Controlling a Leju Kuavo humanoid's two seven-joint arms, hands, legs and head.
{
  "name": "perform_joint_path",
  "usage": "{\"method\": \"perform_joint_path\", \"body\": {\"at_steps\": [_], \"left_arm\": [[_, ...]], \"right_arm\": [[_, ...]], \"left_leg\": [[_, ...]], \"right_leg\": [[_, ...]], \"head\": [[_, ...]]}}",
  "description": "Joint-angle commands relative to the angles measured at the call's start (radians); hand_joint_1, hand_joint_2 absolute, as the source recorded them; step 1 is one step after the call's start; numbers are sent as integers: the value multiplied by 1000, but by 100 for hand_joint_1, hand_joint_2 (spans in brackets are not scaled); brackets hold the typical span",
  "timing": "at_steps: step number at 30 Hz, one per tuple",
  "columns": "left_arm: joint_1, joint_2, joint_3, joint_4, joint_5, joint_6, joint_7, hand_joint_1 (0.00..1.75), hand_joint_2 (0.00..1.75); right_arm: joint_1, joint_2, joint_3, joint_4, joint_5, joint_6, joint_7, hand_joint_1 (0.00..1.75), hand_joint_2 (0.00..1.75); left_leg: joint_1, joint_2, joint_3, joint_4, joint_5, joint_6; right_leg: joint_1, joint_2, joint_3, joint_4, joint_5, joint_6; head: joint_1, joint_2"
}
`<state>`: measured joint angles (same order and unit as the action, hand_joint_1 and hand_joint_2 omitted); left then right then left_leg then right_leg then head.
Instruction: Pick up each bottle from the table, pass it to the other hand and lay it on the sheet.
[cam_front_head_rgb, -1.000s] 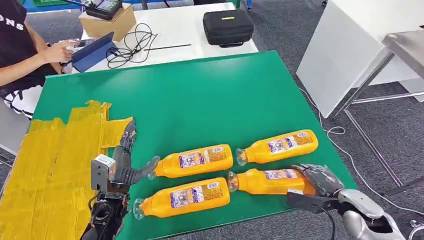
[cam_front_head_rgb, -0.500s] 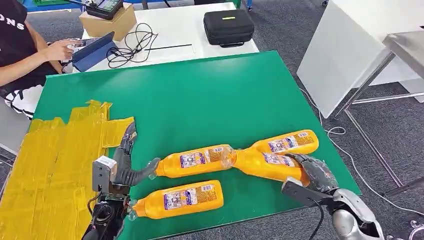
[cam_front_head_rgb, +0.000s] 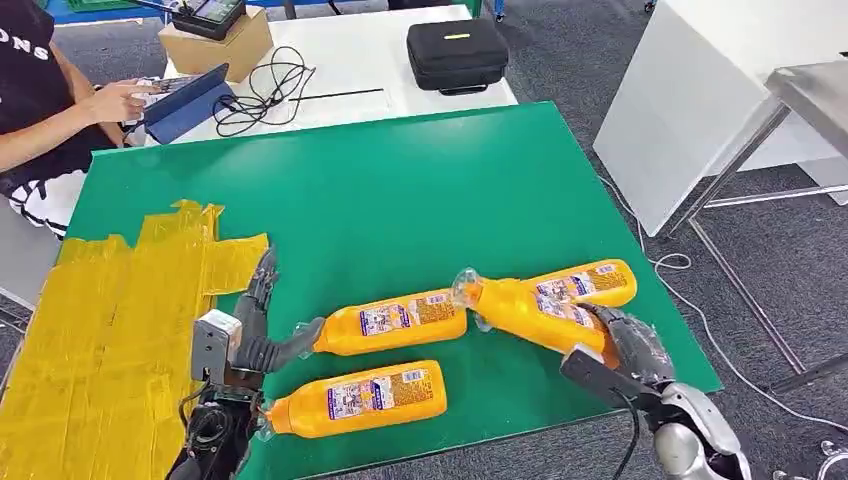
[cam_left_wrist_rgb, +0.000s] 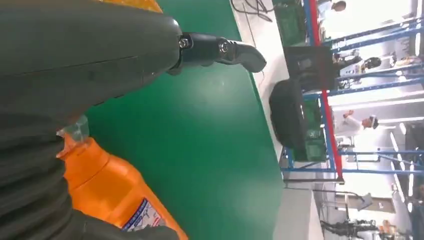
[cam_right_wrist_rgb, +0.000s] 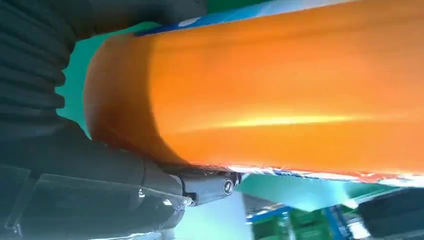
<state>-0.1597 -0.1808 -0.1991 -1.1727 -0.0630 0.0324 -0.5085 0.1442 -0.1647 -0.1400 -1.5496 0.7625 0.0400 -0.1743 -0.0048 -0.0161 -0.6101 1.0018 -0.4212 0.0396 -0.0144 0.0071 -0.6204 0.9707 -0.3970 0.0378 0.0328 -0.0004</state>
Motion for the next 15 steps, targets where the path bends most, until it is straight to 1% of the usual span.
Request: {"method": "perform_joint_path", "body": {"at_steps": [1, 2, 3, 4, 5, 6, 7, 8, 10, 11, 13, 15], "left_arm": [[-19, -6, -23, -8, -16, -25, 36, 0, 175], [-24, 3, -44, -31, -7, -64, 32, 0, 175], [-27, 7, -60, -61, -2, -86, 40, 0, 175], [-40, 13, -83, -100, 2, -116, 60, 0, 175], [-53, 14, -95, -123, 7, -128, 79, 0, 175], [-69, 21, -116, -144, 7, -140, 89, 0, 175], [-90, 25, -135, -160, 25, -161, 108, 0, 175], [-104, 24, -146, -168, 37, -169, 115, 0, 175], [-133, 29, -178, -187, 52, -178, 127, 0, 175], [-148, 30, -191, -195, 64, -186, 136, 0, 175], [-168, 32, -216, -218, 73, -189, 156, 0, 175], [-172, 34, -236, -231, 71, -184, 169, 0, 175]], "right_arm": [[-92, 196, -33, 79, -165, -147, -27, 175, 175], [-98, 220, -35, 80, -254, -181, -85, 175, 175], [-102, 235, -11, 82, -285, -211, -116, 175, 175], [-114, 271, 21, 81, -338, -235, -167, 175, 175], [-128, 287, 54, 84, -355, -249, -188, 175, 175], [-146, 306, 88, 87, -394, -266, -229, 175, 175], [-176, 321, 127, 100, -434, -283, -258, 175, 175], [-200, 333, 147, 113, -468, -302, -278, 175, 175], [-247, 338, 191, 133, -541, -332, -309, 175, 175], [-263, 335, 206, 136, -577, -344, -324, 175, 175], [-288, 331, 234, 138, -616, -355, -332, 175, 175], [-303, 330, 254, 146, -637, -361, -333, 175, 175]], "left_leg": [[1, 3, 3, 0, -1, -2], [2, 5, 6, 0, -3, -3], [1, 3, 3, 0, -1, -2], [2, 4, 5, 1, -3, -3], [2, 5, 7, 1, -4, -3], [2, 4, 3, 1, -2, -3], [3, 6, 4, 3, -3, -4], [2, 6, 1, 2, -1, -3], [2, 8, 3, 2, -2, -3], [2, 6, 1, 1, 0, -2], [2, 7, 2, 2, -1, -3], [1, 4, 1, 2, 1, -3]], "right_leg": [[1, 2, 2, -1, 0, -1], [2, 3, 5, 0, -2, -2], [1, 2, 3, -1, -1, -1], [2, 2, 4, 0, -2, -2], [3, 2, 6, 0, -2, -2], [2, 2, 2, 0, -1, -2], [3, 4, 3, 2, -2, -3], [2, 5, 1, 2, 0, -2], [2, 6, 1, 1, 0, -2], [2, 5, -1, 1, 1, -2], [2, 4, 1, 2, 0, -2], [1, 2, 0, 2, 0, -2]], "head": [[0, 0], [0, 0], [-1, 0], [0, 0], [0, 0], [0, 0], [0, 0], [0, 0], [0, 0], [0, 0], [0, 0], [0, 0]]}}
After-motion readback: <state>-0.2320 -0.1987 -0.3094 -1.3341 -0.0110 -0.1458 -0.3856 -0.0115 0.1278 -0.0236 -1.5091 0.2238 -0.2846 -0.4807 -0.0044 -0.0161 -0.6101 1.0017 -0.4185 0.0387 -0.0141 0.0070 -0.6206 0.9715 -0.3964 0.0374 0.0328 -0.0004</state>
